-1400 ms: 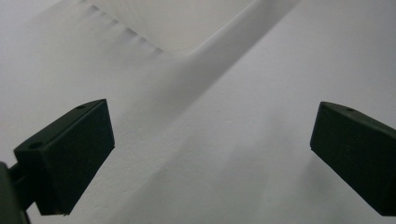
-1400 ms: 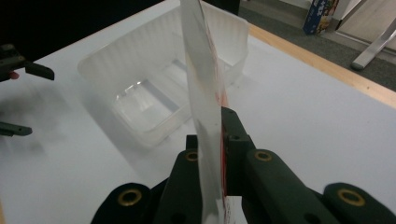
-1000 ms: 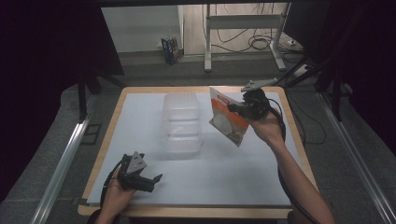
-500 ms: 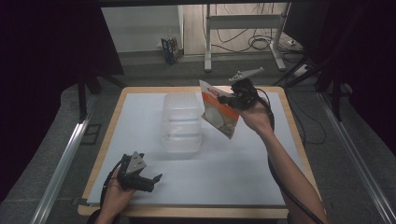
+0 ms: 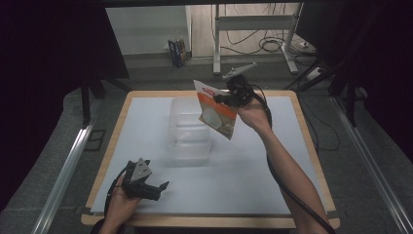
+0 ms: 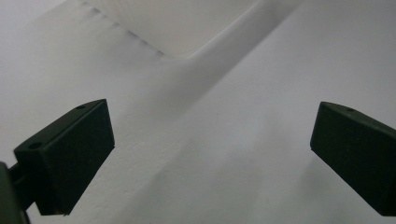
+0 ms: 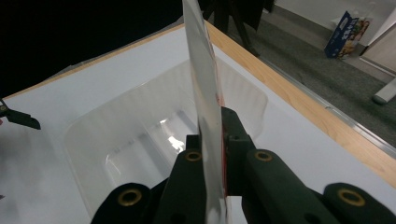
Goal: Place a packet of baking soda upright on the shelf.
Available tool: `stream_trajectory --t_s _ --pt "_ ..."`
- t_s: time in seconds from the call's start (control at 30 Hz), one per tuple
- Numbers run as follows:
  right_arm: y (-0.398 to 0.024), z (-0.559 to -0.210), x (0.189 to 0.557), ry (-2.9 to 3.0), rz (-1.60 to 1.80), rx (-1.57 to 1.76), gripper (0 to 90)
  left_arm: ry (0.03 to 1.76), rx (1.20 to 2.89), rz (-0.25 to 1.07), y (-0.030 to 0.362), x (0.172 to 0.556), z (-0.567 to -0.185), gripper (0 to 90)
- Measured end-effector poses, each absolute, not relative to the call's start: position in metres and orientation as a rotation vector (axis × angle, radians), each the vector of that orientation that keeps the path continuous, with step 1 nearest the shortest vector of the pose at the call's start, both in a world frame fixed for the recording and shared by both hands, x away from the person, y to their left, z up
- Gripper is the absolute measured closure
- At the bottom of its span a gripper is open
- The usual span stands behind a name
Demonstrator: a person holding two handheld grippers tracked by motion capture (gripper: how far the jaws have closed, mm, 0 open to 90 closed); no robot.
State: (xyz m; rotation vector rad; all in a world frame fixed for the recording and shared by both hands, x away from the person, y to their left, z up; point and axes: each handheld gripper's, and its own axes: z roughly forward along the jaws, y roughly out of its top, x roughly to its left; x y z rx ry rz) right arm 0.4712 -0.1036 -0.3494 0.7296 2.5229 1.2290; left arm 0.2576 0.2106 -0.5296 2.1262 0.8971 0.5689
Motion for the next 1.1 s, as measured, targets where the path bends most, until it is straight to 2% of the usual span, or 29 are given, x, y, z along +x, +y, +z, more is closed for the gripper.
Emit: stream_trajectory --t_s 0.83,1.1 --pt "-0.021 -0.36 0.494 2.609 1.221 0.606 88.6 0.886 2.13 0.563 0.21 0.257 -0.53 0.0" --pt "0.002 -0.374 0.496 2.633 1.211 0.591 88.4 0.885 2.126 0.562 0.211 0.257 -0.529 0.0"
